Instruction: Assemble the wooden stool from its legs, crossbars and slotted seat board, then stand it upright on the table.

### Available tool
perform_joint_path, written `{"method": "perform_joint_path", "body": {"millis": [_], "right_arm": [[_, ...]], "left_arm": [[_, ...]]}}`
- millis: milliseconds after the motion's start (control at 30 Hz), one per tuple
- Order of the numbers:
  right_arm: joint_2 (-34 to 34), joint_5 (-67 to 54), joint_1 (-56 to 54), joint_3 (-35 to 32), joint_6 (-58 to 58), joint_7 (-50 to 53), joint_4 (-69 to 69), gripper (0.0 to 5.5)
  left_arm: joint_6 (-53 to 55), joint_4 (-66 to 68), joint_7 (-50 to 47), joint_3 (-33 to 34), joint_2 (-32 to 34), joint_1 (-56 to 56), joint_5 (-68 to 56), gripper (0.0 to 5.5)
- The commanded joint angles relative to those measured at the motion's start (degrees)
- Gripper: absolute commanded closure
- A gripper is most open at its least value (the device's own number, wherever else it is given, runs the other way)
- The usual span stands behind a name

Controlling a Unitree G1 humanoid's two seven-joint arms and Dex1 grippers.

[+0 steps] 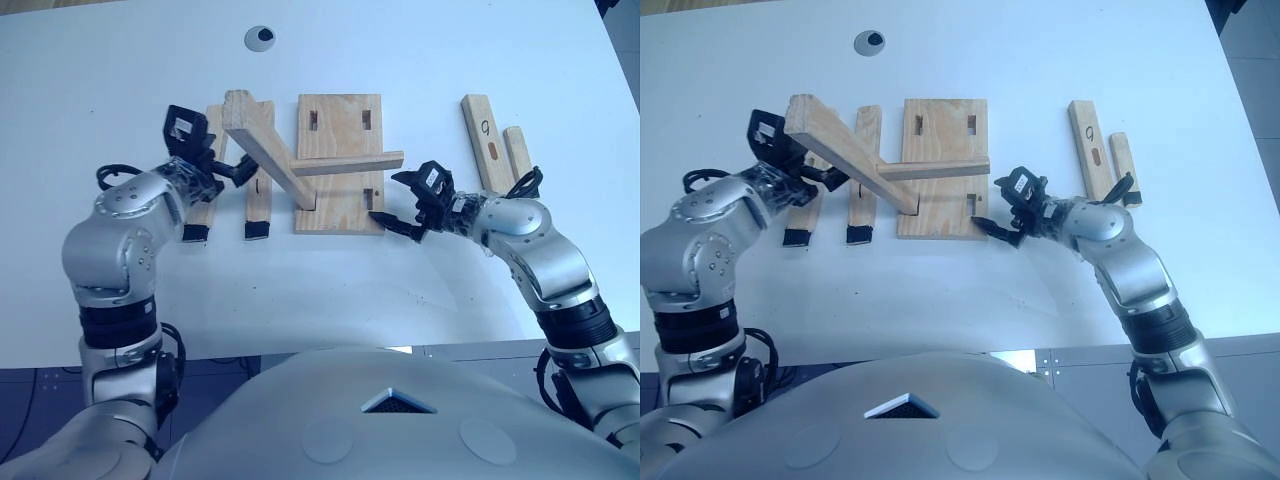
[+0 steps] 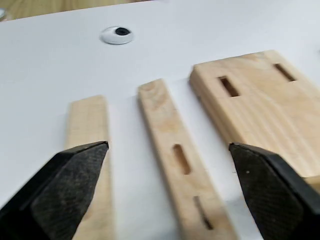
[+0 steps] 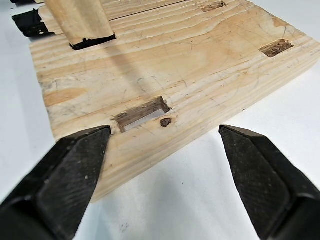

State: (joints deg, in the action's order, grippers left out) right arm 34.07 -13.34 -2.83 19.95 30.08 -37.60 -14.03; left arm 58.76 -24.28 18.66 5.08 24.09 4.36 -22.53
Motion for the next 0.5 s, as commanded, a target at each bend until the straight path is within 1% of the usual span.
{"method": "perform_joint_path", "body": {"millis": [33, 300, 333, 367, 467, 500], "right_arm": [[0.3, 2.7, 4.6, 3.0, 4.4, 0.4, 4.1, 1.51], [0.1, 2.8, 4.3, 3.0, 4.1, 0.7, 4.8, 1.51], [0.0, 2.8, 4.3, 3.0, 4.2, 0.9, 4.8, 1.51], [-0.1, 2.8, 4.4, 2.9, 4.2, 1.0, 4.7, 1.51], [0.0, 2.7, 4.8, 2.7, 4.2, 1.3, 4.4, 1.51], [0.1, 2.7, 5.0, 2.5, 4.2, 1.5, 4.3, 1.51]], "left_arm": [[0.9, -0.5, -1.4, -1.3, -1.4, -1.4, 0.4, 1.03], [4.1, -0.7, -1.3, -5.6, -0.1, -8.0, 1.3, 1.03], [4.4, -0.9, -1.4, -5.8, -0.3, -8.5, 1.3, 1.23], [4.6, -1.1, -1.7, -5.7, -0.6, -8.9, 1.3, 1.30], [4.6, -1.5, -1.8, -5.6, -0.3, -9.8, 1.5, 1.87], [4.7, -1.4, -1.8, -5.1, -0.4, -10.2, 1.4, 2.16]]}}
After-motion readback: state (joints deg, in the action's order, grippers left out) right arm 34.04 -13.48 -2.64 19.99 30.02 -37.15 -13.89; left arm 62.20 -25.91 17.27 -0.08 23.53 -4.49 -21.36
